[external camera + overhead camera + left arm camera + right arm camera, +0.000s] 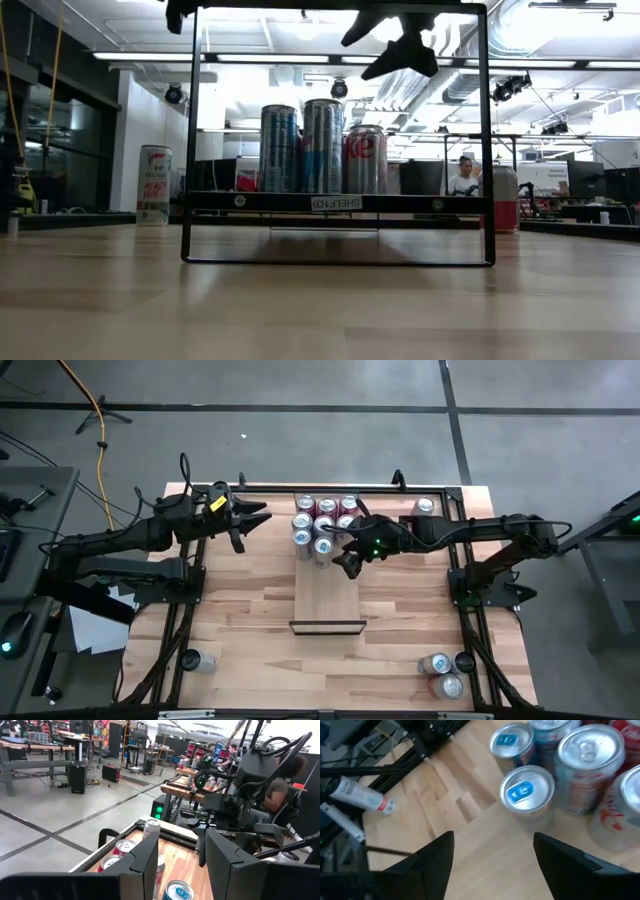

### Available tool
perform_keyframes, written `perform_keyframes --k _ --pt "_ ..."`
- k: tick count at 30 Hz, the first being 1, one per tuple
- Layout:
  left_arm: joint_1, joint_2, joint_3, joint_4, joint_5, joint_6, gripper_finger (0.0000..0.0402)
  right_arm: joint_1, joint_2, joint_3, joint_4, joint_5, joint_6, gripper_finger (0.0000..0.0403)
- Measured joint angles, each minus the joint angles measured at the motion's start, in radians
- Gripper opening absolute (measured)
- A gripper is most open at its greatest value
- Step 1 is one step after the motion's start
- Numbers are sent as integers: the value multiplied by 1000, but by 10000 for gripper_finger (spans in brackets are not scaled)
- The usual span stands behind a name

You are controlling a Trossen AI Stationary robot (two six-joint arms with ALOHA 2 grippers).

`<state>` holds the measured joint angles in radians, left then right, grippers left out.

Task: Place canned beverage on shelf
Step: Put the top blue soda can on the shelf aligned with the other blue soda can

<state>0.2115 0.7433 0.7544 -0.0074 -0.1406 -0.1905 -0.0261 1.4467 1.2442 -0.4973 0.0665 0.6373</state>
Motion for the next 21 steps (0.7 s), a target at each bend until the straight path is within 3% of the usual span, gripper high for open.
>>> perform_keyframes --k 7,11,14,19,21 --pt "0 0 0 0 0 -18 102 1 0 0 -24 21 -8 253" --pt "0 0 0 0 0 -18 102 12 5 1 -71 59 -33 224" --pt "0 0 0 0 0 -18 102 30 22 1 -120 87 -35 175" --pt "0 0 0 0 -5 -18 102 59 81 1 -147 90 -34 43" --pt "0 1 0 0 -16 -18 102 72 107 1 -147 93 -33 12"
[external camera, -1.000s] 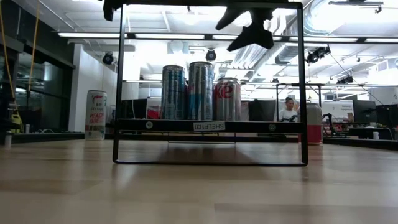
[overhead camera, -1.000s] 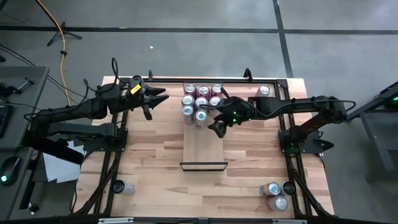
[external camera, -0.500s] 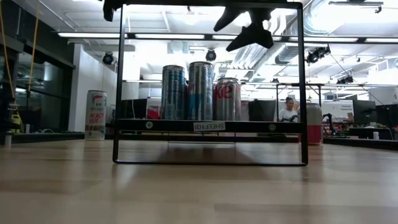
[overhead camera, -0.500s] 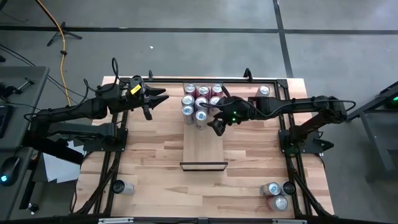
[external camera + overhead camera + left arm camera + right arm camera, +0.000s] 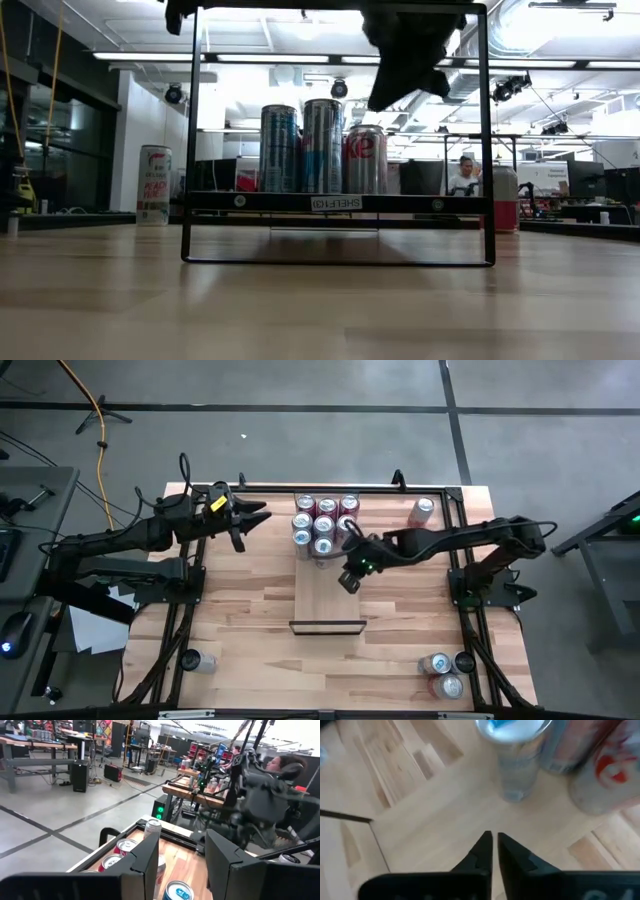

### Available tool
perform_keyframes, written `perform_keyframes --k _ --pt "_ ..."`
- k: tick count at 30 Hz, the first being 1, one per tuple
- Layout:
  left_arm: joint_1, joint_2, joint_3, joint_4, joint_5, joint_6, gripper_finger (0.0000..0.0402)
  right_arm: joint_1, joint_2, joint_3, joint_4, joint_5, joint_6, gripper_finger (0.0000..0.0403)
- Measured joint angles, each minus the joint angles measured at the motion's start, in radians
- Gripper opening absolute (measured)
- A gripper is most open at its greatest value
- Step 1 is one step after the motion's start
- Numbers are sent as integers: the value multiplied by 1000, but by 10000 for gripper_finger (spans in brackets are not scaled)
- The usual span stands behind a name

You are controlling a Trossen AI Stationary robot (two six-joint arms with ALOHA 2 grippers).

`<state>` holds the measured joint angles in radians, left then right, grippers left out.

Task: Place canned beverage on shelf
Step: Put the top blue soda can on the shelf aligned with the other blue soda can

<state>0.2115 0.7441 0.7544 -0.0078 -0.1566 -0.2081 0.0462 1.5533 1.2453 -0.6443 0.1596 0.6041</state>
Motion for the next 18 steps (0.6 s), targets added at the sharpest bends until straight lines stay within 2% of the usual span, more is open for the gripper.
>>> perform_keyframes --k 3,7,13,18 --pt "0 0 0 0 -7 0 102 18 26 -15 17 22 11 21" --pt "0 0 0 -1 -7 -1 102 29 -9 -155 147 10 97 4" --pt "0 0 0 -2 -13 0 102 29 -140 -361 452 7 247 1" --pt "0 2 0 -9 -40 0 102 17 -140 -404 626 45 283 0"
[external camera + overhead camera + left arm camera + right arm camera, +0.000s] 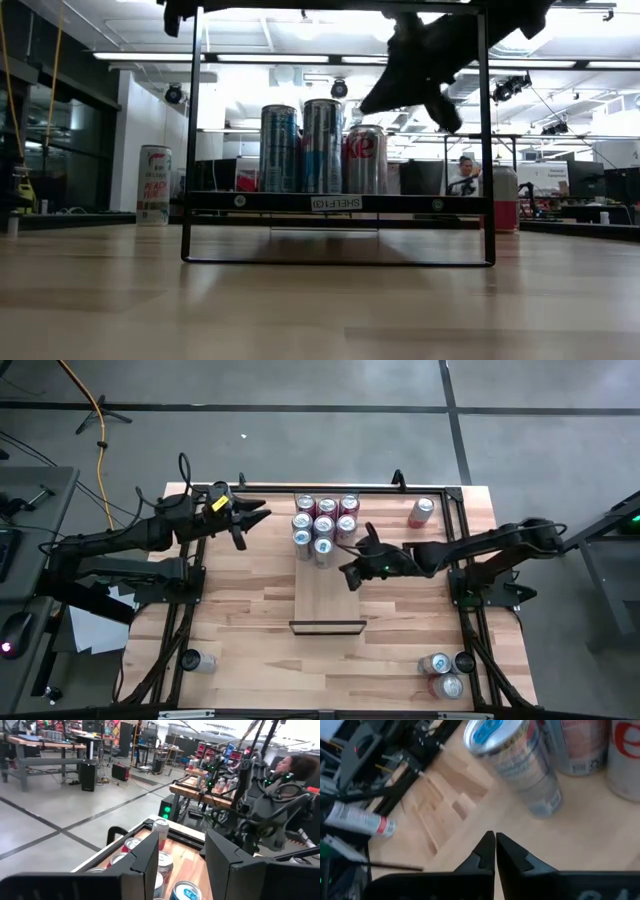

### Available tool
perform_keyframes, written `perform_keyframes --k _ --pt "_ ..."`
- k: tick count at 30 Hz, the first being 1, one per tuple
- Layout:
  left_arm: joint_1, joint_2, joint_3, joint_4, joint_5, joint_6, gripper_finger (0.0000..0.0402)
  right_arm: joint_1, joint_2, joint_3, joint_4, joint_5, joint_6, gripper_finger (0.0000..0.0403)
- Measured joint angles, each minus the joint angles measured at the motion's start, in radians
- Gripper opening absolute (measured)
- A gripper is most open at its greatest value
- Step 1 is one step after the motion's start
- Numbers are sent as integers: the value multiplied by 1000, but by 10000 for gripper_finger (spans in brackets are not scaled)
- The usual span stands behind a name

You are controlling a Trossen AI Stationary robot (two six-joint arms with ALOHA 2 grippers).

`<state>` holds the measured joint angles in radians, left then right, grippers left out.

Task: Place canned beverage on shelf
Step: Put the top blue soda can on the shelf aligned with the other blue soda can

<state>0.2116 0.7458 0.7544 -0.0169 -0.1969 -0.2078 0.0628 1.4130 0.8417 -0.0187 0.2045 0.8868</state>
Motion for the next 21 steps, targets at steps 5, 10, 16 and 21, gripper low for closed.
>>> perform_keyframes --k 5,10,16,21 --pt "0 3 0 -10 -24 0 102 -20 88 29 40 10 -3 0" --pt "0 9 0 -19 -26 0 102 -26 166 61 38 104 10 0" --pt "0 14 0 -17 -27 -1 102 -26 192 77 -19 198 39 0" --pt "0 15 0 -17 -27 -16 102 -39 191 78 -71 239 32 0"
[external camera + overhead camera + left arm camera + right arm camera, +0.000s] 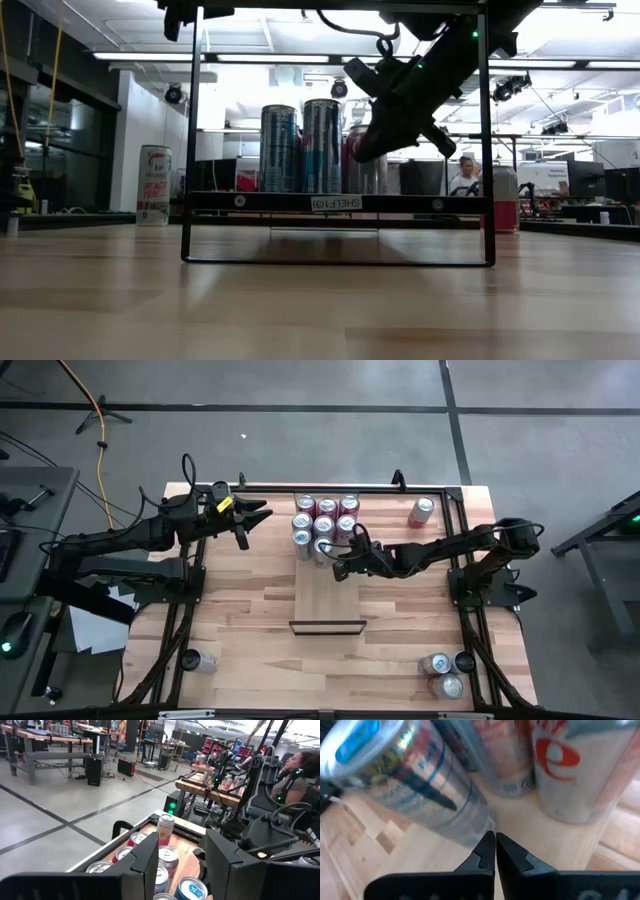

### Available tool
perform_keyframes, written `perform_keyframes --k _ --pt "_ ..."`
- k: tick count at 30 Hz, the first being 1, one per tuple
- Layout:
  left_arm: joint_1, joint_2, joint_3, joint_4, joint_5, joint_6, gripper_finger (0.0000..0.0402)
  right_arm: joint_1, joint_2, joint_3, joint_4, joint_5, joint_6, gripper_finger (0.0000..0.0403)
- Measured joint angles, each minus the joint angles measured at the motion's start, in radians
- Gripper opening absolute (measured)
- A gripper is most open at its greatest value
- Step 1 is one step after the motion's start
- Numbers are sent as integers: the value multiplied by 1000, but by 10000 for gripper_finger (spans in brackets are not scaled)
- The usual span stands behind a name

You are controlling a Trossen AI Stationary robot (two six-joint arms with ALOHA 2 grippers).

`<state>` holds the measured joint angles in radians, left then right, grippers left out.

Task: Place canned beverage on shelf
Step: Put the top blue soda can on the shelf aligned with the other blue soda can

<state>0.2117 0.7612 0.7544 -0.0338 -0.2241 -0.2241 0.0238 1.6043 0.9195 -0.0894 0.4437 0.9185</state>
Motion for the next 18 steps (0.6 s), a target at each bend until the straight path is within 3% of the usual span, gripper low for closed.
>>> perform_keyframes --k 18 --pt "0 0 0 -1 0 -9 102 -71 3 0 129 -31 -44 0"
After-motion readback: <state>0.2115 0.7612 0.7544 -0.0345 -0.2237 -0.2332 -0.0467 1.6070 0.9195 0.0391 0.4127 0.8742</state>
